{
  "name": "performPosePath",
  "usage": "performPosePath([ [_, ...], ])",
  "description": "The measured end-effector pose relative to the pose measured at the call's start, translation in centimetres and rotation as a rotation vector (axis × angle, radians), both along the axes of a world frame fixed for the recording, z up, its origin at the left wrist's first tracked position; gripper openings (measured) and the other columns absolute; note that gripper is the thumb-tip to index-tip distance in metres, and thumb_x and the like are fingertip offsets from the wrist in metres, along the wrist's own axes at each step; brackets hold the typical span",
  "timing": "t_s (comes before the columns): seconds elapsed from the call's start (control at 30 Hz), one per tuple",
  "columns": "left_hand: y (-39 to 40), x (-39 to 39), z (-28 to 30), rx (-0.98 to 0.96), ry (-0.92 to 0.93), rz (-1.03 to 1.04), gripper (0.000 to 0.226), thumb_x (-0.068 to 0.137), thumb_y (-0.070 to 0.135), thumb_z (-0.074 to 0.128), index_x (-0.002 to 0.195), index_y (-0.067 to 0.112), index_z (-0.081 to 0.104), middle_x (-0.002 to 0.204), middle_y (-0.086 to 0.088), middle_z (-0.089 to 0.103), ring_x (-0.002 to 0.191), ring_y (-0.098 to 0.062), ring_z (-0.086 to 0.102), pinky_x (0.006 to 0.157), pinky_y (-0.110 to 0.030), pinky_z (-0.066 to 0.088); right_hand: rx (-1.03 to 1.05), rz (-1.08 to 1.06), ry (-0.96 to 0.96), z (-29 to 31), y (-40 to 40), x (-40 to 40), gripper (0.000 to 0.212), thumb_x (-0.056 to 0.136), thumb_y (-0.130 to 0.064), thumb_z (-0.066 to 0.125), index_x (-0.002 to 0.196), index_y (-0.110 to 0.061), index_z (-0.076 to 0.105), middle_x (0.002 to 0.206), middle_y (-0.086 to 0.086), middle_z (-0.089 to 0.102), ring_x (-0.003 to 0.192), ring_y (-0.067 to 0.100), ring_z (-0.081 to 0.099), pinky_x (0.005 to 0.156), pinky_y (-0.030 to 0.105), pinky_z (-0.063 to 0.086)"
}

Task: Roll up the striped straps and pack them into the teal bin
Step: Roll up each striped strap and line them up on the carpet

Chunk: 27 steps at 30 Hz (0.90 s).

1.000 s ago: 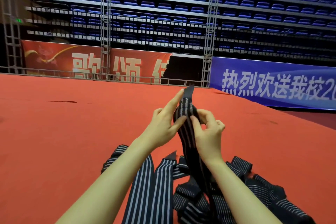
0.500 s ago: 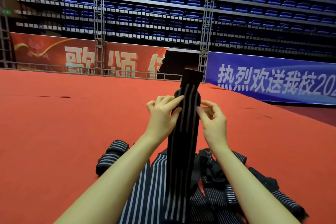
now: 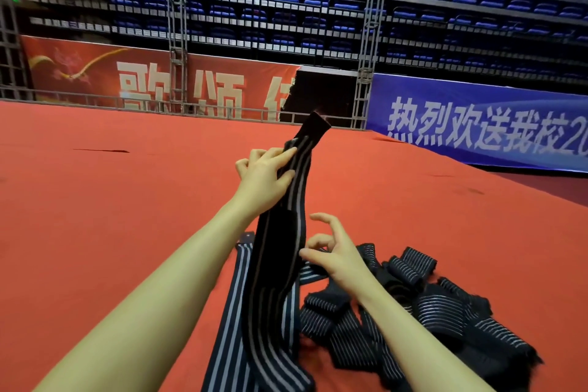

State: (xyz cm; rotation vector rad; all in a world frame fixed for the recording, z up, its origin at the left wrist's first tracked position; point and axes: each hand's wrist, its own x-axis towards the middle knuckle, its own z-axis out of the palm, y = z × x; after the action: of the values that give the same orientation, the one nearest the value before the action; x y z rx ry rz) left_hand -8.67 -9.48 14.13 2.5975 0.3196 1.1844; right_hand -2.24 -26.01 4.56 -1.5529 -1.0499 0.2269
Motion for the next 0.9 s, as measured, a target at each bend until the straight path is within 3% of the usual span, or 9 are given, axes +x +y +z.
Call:
performPosePath([
  [0.1, 1.0, -0.6, -1.2, -0.072, 0.084, 0.031, 0.04, 0.098, 0.033, 0.046, 0.138, 0.033, 0.047, 0.139, 0.012, 0.047, 0.124, -0.016, 0.03, 0.075, -0.025, 0.009, 0.11, -0.037, 0.013, 0.9, -0.1, -0.6, 0.044, 0.084, -0.003, 0.067, 0.116, -0.029, 0.052, 0.076, -0.002, 0.063, 0.077, 0.018, 0.057, 0.079, 0.039, 0.048],
  [0.17, 1.6, -1.1, -2.0, -0.129, 0.099, 0.009, 0.035, 0.099, 0.035, 0.045, 0.132, 0.032, 0.054, 0.135, 0.012, 0.051, 0.124, -0.017, 0.032, 0.075, -0.025, 0.009, 0.172, -0.095, -0.03, 1.9, 0.1, -0.5, 0.033, 0.085, -0.001, 0.066, 0.105, -0.027, 0.064, 0.079, -0.007, 0.067, 0.08, 0.012, 0.06, 0.076, 0.03, 0.048],
  [0.27, 1.6, -2.4, -3.0, -0.214, 0.076, -0.101, 0.023, 0.095, 0.039, 0.052, 0.107, 0.03, 0.069, 0.117, 0.009, 0.064, 0.121, -0.015, 0.041, 0.076, -0.024, 0.012, 0.236, -0.197, -0.099, 3.3, 0.8, -0.2, 0.024, 0.085, -0.003, 0.067, 0.089, -0.026, 0.072, 0.087, -0.007, 0.073, 0.086, 0.012, 0.063, 0.076, 0.016, 0.044],
  [0.33, 1.2, -3.4, -3.8, -0.281, 0.079, -0.165, 0.02, 0.087, 0.051, 0.058, 0.094, 0.036, 0.069, 0.109, 0.008, 0.066, 0.12, -0.013, 0.039, 0.081, -0.018, 0.015, 0.273, -0.251, -0.116, 3.8, 0.9, -0.3, 0.023, 0.085, -0.006, 0.069, 0.085, -0.028, 0.072, 0.086, -0.007, 0.073, 0.087, 0.014, 0.063, 0.074, 0.011, 0.043],
  [0.43, 0.0, -4.9, -4.5, -0.396, 0.039, -0.206, 0.031, 0.064, 0.072, 0.063, 0.086, 0.05, 0.062, 0.113, 0.005, 0.058, 0.122, -0.013, 0.034, 0.085, 0.0, 0.014, 0.319, -0.297, -0.122, 4.3, 1.0, -0.7, 0.026, 0.085, -0.006, 0.068, 0.082, -0.031, 0.071, 0.085, -0.004, 0.072, 0.085, 0.013, 0.063, 0.072, 0.01, 0.043],
  [0.53, -1.2, -6.0, -4.9, -0.404, -0.033, -0.164, 0.038, 0.064, 0.054, 0.077, 0.097, 0.04, 0.066, 0.111, 0.007, 0.049, 0.119, -0.011, 0.029, 0.091, -0.01, 0.022, 0.346, -0.345, -0.133, 4.7, 1.3, -1.5, 0.027, 0.085, -0.004, 0.066, 0.081, -0.031, 0.069, 0.08, -0.008, 0.07, 0.078, 0.009, 0.058, 0.069, 0.011, 0.043],
  [0.63, -1.8, -6.7, -5.9, -0.329, -0.064, -0.108, 0.037, 0.072, 0.044, 0.077, 0.104, 0.028, 0.067, 0.102, 0.014, 0.046, 0.109, -0.004, 0.024, 0.097, -0.023, 0.018, 0.365, -0.395, -0.105, 4.0, 1.5, -2.5, 0.018, 0.084, -0.006, 0.069, 0.079, -0.023, 0.065, 0.077, -0.007, 0.066, 0.069, 0.002, 0.054, 0.065, 0.009, 0.041],
  [0.77, -2.0, -6.9, -6.7, -0.484, -0.107, -0.106, 0.02, 0.082, 0.04, 0.069, 0.096, 0.027, 0.067, 0.108, 0.002, 0.05, 0.114, -0.013, 0.027, 0.09, -0.021, 0.016, 0.386, -0.404, -0.069, 3.0, 1.5, -3.1, 0.013, 0.084, -0.008, 0.07, 0.081, -0.019, 0.063, 0.079, -0.004, 0.064, 0.074, 0.007, 0.056, 0.066, 0.01, 0.041],
  [0.9, -1.6, -6.5, -6.6, -0.542, -0.122, -0.079, 0.024, 0.084, 0.046, 0.065, 0.093, 0.023, 0.065, 0.11, -0.001, 0.05, 0.117, -0.019, 0.029, 0.078, -0.015, 0.015, 0.305, -0.303, -0.071, 1.8, 1.0, -3.3, 0.019, 0.088, -0.007, 0.066, 0.1, -0.02, 0.061, 0.092, -0.004, 0.065, 0.086, 0.005, 0.059, 0.077, 0.012, 0.045],
])
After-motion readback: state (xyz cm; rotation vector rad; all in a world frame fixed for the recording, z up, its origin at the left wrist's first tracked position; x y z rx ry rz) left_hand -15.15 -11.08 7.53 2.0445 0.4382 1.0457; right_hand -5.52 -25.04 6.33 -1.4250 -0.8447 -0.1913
